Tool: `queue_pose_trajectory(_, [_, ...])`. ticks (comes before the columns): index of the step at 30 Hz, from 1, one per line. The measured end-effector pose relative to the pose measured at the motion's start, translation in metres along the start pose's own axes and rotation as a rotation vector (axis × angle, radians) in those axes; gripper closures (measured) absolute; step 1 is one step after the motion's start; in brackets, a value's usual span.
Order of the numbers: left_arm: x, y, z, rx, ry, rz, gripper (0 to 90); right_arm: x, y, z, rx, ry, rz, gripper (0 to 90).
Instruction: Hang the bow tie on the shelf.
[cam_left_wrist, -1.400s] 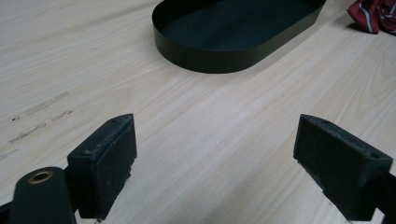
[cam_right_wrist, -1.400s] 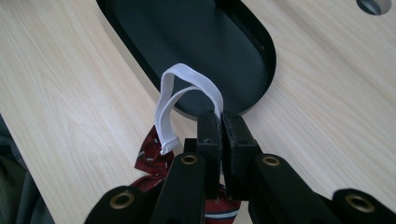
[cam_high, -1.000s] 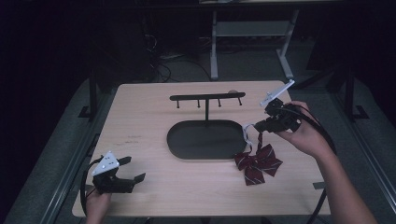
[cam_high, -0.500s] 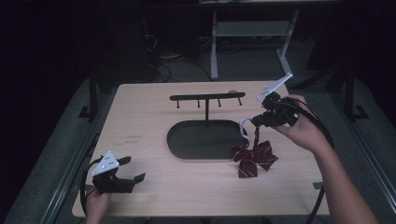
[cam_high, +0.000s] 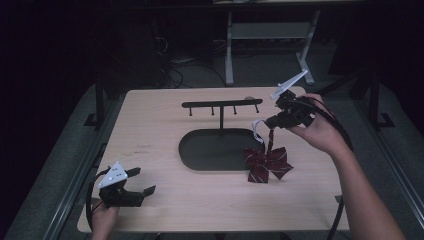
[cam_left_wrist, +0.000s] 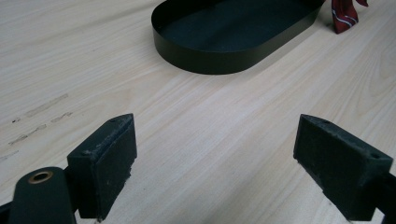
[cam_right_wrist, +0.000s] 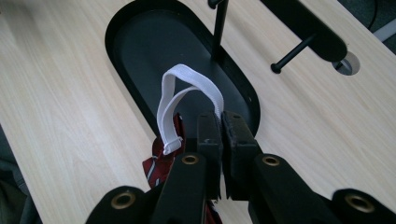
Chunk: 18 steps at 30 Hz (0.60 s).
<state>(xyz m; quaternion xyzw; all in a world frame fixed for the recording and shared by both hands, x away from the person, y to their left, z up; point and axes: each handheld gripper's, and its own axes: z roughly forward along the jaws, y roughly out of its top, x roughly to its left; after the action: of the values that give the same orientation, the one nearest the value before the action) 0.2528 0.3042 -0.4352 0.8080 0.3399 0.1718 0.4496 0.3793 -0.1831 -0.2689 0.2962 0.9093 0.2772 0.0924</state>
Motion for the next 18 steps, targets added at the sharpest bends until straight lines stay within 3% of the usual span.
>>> queue_pose_trajectory(18, [0.002,0.001,0.002,0.001,-0.004,-0.012,13.0,-0.018,0.018,0.007,0.015,0.004,0.012,86.4])
